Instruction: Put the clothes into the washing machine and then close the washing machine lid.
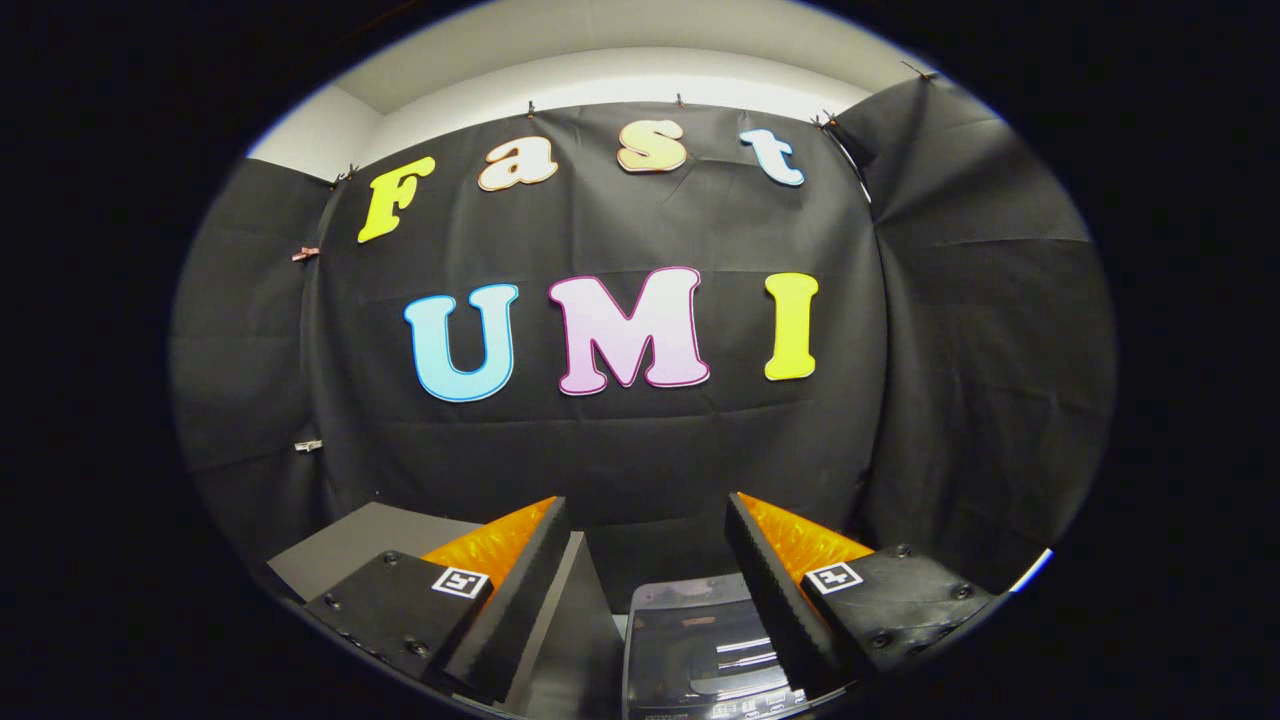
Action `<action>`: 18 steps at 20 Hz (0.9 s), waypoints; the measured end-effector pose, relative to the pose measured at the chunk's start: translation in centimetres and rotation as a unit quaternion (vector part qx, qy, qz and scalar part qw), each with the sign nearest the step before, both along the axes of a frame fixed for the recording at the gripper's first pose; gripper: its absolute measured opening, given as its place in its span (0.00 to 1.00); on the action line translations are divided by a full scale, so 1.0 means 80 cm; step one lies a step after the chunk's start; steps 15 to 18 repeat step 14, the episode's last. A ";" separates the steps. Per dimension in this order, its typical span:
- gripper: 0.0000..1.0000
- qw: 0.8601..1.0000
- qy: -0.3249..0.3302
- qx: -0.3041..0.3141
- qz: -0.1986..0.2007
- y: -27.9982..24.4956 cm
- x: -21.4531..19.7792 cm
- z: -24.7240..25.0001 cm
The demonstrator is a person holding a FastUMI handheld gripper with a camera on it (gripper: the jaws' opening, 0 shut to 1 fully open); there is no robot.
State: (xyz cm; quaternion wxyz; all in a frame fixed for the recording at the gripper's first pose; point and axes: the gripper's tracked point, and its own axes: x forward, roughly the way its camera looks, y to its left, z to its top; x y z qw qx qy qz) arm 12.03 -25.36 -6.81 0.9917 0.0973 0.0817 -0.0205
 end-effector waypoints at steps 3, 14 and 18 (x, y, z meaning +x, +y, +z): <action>0.99 1.000 0.002 -0.003 0.001 0.000 0.000 -0.002; 0.99 1.000 0.004 -0.006 0.005 0.002 -0.002 -0.002; 0.99 1.000 0.004 -0.006 0.005 0.002 -0.002 -0.002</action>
